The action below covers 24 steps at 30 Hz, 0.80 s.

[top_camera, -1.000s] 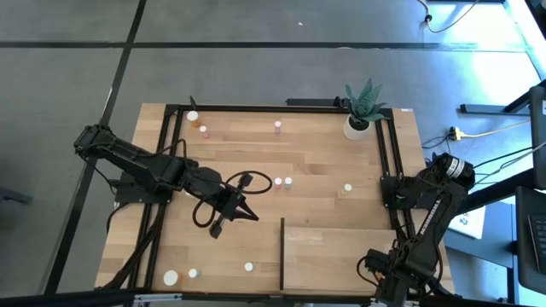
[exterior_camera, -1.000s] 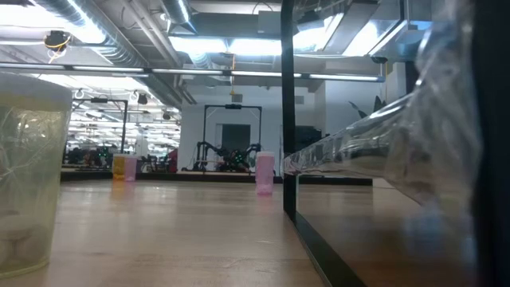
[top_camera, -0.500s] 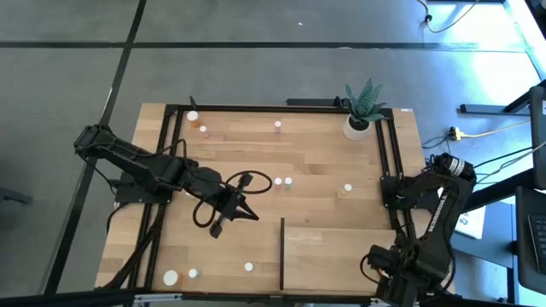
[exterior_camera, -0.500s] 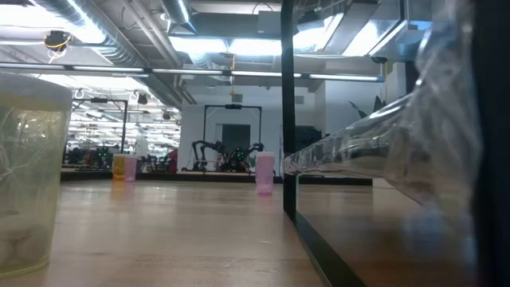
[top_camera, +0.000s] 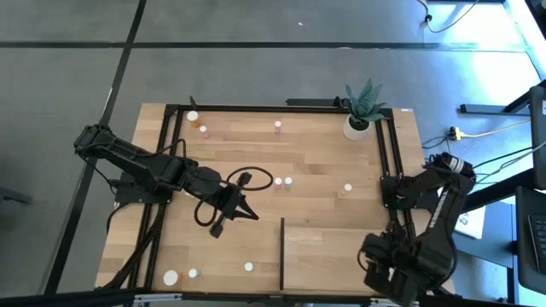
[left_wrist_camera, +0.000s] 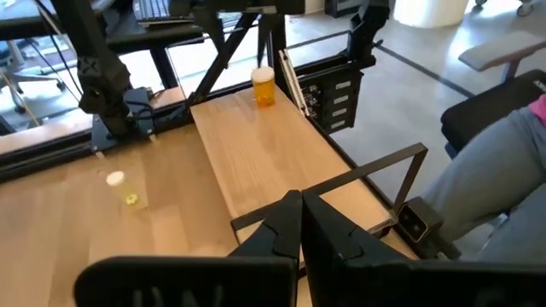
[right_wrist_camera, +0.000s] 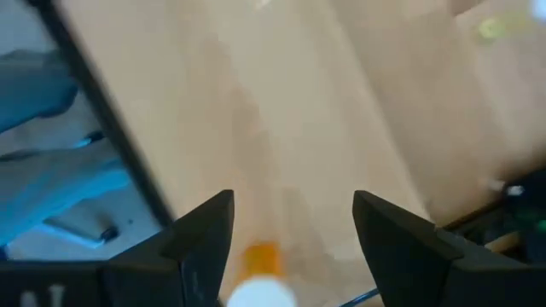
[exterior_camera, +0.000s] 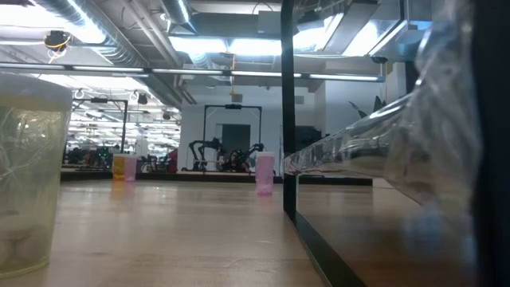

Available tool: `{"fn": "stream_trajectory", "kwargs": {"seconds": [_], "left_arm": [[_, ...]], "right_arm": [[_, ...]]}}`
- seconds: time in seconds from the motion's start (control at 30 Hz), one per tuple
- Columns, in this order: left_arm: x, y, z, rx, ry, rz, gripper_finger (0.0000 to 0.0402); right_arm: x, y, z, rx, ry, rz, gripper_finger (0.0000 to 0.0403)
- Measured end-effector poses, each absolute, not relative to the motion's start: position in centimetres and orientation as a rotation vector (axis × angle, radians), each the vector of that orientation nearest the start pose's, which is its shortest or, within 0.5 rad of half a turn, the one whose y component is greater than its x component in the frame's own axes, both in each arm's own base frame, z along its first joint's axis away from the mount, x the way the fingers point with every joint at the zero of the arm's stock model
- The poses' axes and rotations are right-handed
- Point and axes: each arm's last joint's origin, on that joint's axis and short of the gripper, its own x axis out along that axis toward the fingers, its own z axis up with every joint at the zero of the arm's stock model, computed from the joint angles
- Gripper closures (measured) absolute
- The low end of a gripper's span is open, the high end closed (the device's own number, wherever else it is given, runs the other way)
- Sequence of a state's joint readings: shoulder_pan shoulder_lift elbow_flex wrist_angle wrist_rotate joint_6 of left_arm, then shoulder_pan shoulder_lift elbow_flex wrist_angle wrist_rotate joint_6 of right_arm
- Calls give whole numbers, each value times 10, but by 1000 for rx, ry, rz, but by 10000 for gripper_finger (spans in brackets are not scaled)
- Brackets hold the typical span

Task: Pick and place medicine bottles onto shelf by color
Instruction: Put the middle right yellow pill bottle on the shelf

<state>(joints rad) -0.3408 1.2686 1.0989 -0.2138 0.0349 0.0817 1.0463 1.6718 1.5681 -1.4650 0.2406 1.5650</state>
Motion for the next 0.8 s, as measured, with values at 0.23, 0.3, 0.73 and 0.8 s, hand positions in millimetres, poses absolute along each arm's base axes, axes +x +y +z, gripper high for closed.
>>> {"fn": "stream_trajectory", "kwargs": {"seconds": [0.23, 0.3, 0.73, 0.8], "left_arm": [[266, -93, 337, 141, 373, -361, 401], [264, -92, 338, 130, 380, -316, 401], [218, -78, 354, 83, 453, -64, 401], [213, -74, 355, 83, 466, -23, 401]], "right_arm": [[182, 226, 305, 306, 1318, -546, 160], [190, 219, 305, 271, 1331, -527, 160], [242, 167, 306, 48, 1242, -513, 160], [250, 157, 306, 35, 1258, -502, 160]]}}
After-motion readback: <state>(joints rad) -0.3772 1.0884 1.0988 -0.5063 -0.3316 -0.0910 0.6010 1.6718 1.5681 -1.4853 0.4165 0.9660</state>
